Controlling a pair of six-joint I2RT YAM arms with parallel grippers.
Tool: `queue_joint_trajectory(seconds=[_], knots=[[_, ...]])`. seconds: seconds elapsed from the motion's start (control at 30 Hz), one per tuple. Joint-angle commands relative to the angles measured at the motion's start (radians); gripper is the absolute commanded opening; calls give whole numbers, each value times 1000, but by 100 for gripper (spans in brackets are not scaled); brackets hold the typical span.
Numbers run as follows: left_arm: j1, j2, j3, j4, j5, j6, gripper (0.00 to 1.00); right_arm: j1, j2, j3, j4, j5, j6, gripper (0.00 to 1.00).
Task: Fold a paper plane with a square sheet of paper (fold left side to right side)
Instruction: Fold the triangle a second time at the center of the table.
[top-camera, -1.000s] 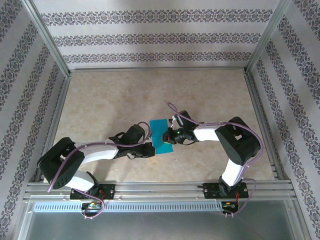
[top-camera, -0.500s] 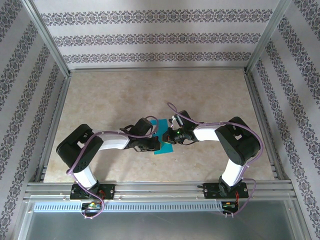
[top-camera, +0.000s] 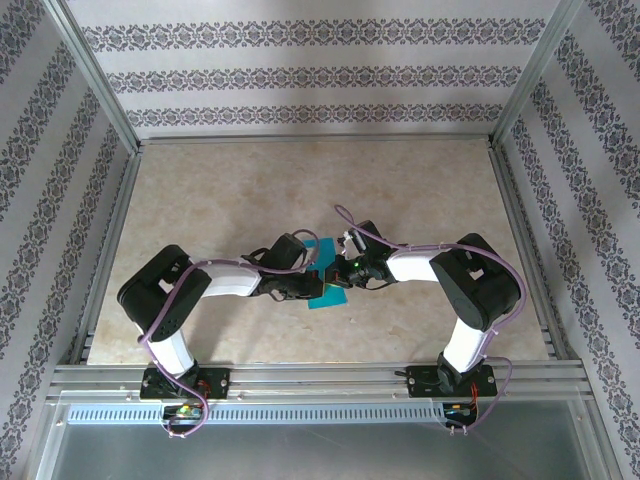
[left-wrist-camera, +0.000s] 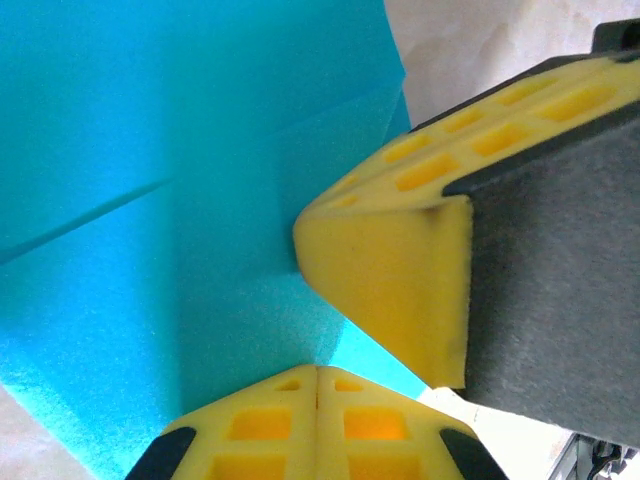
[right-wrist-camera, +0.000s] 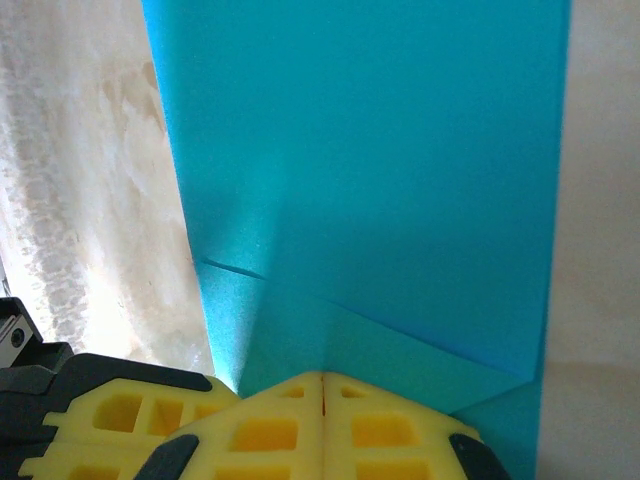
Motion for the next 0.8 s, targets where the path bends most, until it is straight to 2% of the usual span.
queue_joint_trajectory(seconds=[0.0, 0.2, 0.33, 0.47, 0.5, 0.57, 0.63, 0.77], knots=[[-27, -10, -67, -66, -19, 2, 0, 5, 61, -20, -136, 112, -24, 0], [-60, -113, -151, -104, -20, -10, 0, 3, 63, -12, -140, 107, -30, 0], [-60, -200, -196, -144, -47, 27, 2, 2, 57, -1, -137, 90, -35, 0], [-30, -293, -202, -182, -78, 48, 3, 2, 18, 25, -129, 65, -35, 0], [-16, -320, -203, -172, -82, 46, 6, 2, 0, 35, -129, 61, -35, 0], [15, -368, -199, -162, -100, 46, 16, 2, -42, 52, -129, 57, -42, 6], [49, -404, -191, -146, -113, 49, 19, 0, -92, 63, -129, 64, -54, 16], [128, -403, -174, -72, -98, 40, 33, -19, -196, 58, -132, 111, -86, 40]])
